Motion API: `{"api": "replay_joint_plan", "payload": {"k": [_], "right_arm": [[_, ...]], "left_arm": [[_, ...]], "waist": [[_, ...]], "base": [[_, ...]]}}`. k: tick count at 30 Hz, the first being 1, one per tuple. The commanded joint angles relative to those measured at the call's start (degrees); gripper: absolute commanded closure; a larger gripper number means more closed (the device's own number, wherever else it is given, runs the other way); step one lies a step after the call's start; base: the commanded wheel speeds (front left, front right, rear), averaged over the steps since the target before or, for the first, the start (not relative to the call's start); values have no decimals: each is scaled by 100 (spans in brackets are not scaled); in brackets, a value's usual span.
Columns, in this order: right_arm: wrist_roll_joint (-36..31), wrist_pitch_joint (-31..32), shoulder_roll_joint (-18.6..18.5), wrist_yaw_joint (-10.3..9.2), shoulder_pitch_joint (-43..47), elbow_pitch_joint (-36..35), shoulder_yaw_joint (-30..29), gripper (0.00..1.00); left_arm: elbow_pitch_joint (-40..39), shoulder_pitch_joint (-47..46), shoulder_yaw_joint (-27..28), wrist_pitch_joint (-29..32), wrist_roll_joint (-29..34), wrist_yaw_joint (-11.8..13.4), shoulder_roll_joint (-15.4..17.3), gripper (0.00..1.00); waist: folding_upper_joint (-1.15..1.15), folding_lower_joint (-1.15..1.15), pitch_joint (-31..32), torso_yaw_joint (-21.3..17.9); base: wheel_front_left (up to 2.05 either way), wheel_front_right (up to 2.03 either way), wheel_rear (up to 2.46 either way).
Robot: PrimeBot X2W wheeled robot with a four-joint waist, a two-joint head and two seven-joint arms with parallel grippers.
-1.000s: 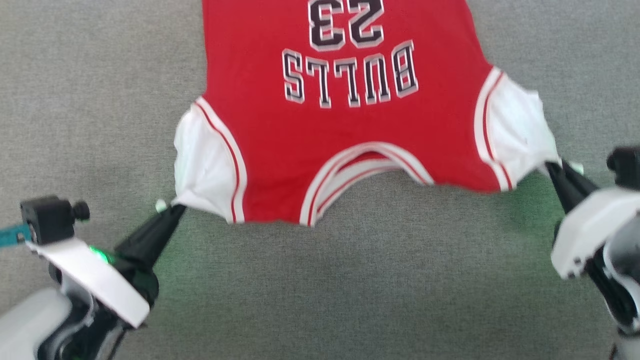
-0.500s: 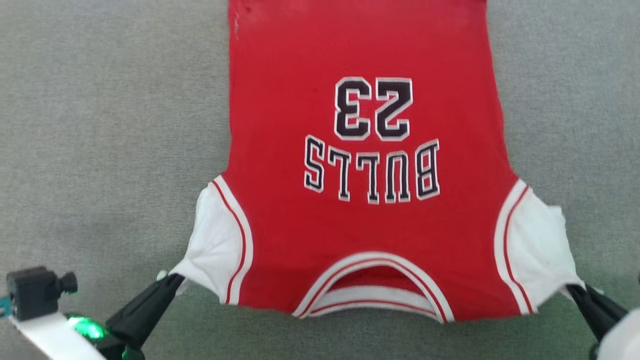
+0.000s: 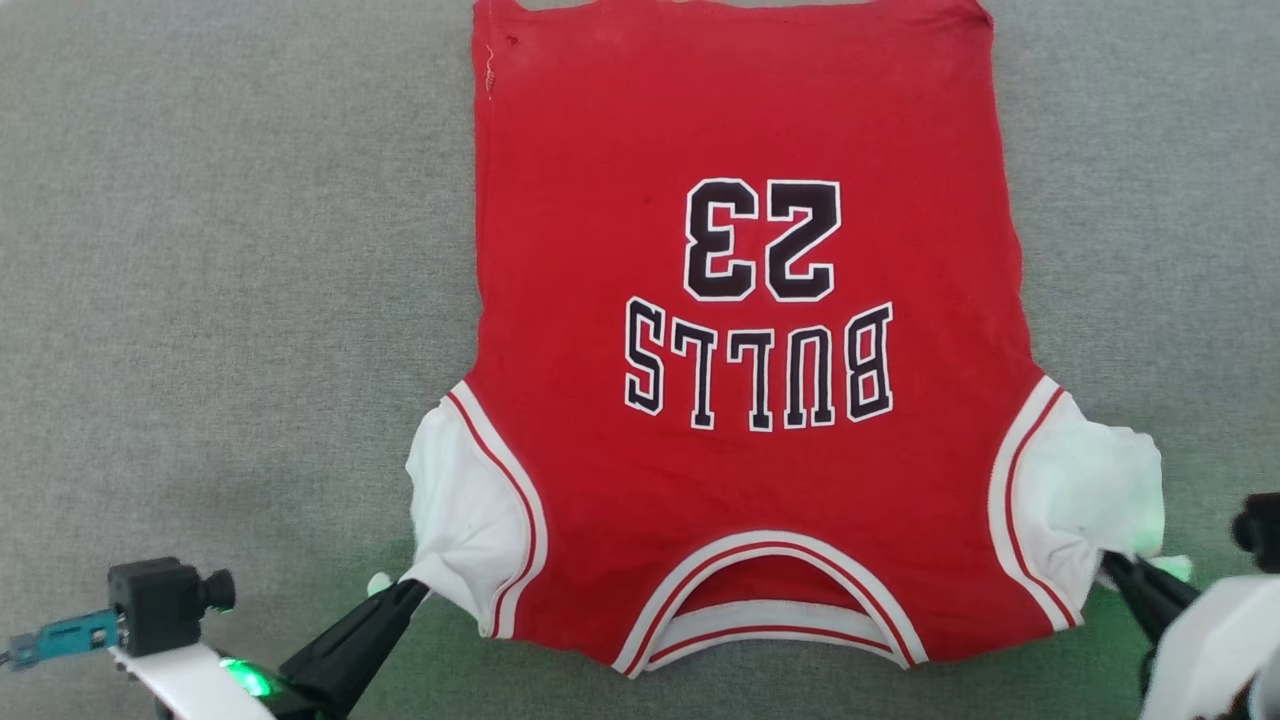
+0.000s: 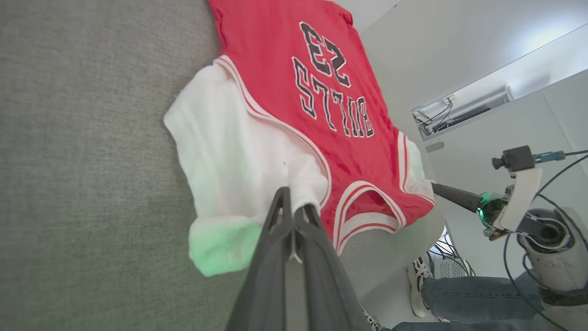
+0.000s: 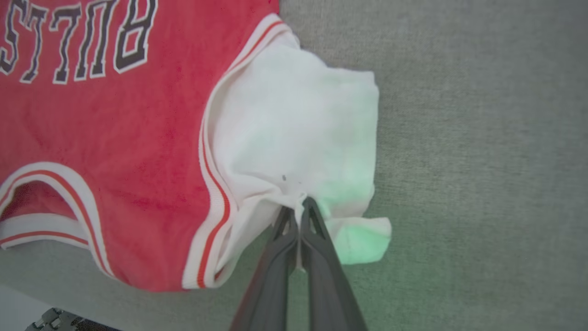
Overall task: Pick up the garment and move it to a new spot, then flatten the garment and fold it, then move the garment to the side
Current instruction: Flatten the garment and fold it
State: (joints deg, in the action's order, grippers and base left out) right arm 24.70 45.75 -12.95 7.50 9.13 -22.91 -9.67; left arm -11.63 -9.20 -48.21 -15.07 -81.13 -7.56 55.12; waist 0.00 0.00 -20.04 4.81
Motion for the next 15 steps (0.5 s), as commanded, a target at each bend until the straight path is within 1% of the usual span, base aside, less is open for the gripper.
{"api": "replay_joint_plan", "payload": {"k": [1,6,8,9,11,12,15], "right_arm": [[-27,-80,-32,-2,-129,220,108,100],[-361,-220,-232,-3,-305,833,450,100],[-381,-261,-191,-3,-368,914,548,93],[-413,-275,-222,-2,-406,912,581,69],[-494,-286,-267,-3,-462,816,563,40],[-508,-279,-238,-3,-506,739,503,0],[-488,-88,-196,-2,-663,264,377,0]], "left_arm": [[122,-172,-98,-10,20,15,-76,100],[506,-502,-366,-10,71,14,-284,100],[592,-572,-435,-10,65,15,-345,100],[632,-603,-473,-11,98,15,-347,100],[663,-642,-502,-10,114,15,-387,100],[668,-657,-502,-10,123,15,-401,100],[624,-671,-486,-10,179,15,-384,100]], "waist": [[0,0,-41,27],[0,0,-139,92],[0,0,-172,101],[0,0,-187,104],[0,0,-228,105],[0,0,-243,103],[0,0,-312,101]], "base": [[0,0,0],[0,0,0],[0,0,0],[0,0,0],[0,0,0],[0,0,0],[0,0,0]]}}
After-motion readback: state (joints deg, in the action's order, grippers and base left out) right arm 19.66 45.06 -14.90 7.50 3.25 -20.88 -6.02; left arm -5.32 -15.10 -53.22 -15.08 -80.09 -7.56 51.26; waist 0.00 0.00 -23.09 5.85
